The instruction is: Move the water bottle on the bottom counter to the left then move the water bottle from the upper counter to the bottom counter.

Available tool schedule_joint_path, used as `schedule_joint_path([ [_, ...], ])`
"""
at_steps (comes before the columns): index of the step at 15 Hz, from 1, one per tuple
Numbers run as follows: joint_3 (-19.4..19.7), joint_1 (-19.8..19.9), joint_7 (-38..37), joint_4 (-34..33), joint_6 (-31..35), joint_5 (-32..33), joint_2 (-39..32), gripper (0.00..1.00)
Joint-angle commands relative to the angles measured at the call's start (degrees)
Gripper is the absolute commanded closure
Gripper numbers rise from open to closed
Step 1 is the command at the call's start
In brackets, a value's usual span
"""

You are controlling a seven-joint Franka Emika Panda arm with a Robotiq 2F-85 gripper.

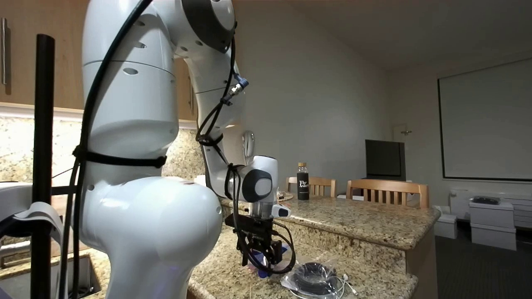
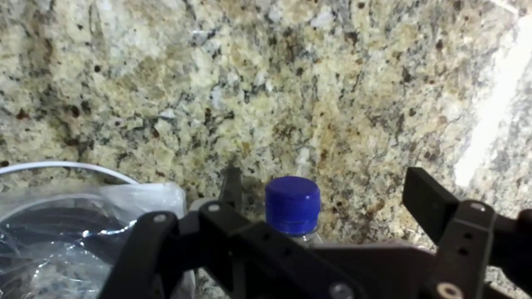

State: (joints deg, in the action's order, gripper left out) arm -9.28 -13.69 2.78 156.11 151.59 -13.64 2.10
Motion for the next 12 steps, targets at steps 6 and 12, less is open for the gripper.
schedule_joint_path([
  [6,-0.42,1.93,-2.06,-2.74,2.61,1.55,-5.23,0.56],
  [12,-0.35,2.30,-1.83,-3.23,1.69,1.69,-5.32,0.90],
])
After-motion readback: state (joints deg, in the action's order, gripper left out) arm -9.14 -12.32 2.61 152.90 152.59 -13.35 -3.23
